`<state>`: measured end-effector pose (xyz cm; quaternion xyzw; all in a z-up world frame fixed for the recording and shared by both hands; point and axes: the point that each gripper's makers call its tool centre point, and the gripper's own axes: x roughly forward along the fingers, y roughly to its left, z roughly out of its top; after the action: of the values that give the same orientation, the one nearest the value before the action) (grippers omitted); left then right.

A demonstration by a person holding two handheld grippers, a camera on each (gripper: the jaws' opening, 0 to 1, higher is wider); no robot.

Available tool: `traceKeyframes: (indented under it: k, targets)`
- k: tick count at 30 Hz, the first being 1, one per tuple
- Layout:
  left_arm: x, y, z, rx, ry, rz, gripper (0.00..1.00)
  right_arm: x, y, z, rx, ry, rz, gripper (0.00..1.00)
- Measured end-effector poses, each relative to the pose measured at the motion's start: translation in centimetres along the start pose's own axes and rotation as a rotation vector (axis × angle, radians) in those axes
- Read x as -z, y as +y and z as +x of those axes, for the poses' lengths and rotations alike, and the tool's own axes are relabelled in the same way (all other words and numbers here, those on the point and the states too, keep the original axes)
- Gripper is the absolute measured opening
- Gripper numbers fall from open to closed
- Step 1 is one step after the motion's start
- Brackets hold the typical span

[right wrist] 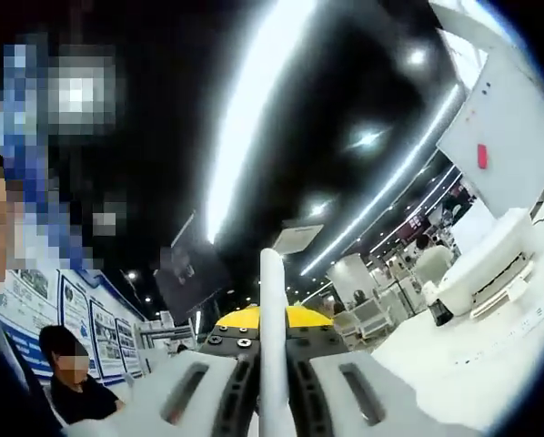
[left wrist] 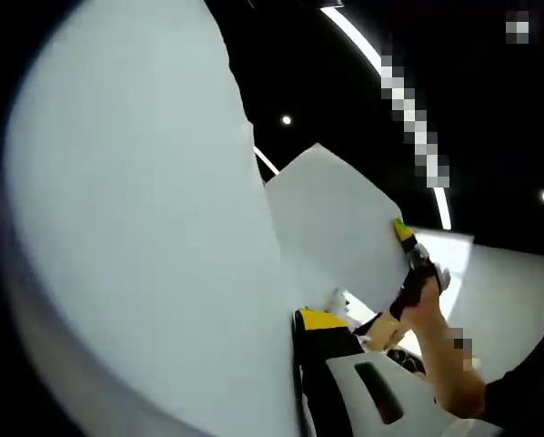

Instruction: Organize the stack of printing papers by aligning and flattening the scattered papers on the table

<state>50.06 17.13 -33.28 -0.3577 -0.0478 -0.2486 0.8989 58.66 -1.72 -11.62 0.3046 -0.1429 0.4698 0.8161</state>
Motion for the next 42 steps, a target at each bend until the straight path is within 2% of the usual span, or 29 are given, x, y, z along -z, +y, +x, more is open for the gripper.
traceKeyframes:
  k: [6, 14, 26, 32, 36, 42]
  targets:
    - [0.0, 0.1, 0.0, -0.001, 0.0, 0.001, 0.07, -0.6, 2.9, 0.1, -0.071, -0.016, 0.054, 0.03]
    - [-0.1, 0.0, 0.0, -0.003, -0.004, 0.004, 0.07, -0.2, 5.6, 0.0, -0.131, -0.007, 0.076, 0.03]
    - [0.0, 0.0, 0.1, -0.004, -0.002, 0.007, 0.07, -0.5, 7.8, 0.1, -0.198, -0.014, 0.147, 0.03]
    - [0.0, 0.0, 0.1, -0.004, -0.001, 0.007, 0.07, 0.0, 8.2, 0.1, -0.207, 0.004, 0.151, 0.03]
    - [0.0, 0.0, 0.1, -0.005, 0.0, 0.011, 0.07, 0.4, 8.5, -0.1, -0.214, 0.012, 0.198, 0.03]
    - [0.1, 0.1, 0.1, -0.007, 0.004, 0.013, 0.07, -0.3, 9.3, -0.2, -0.245, -0.007, 0.242, 0.03]
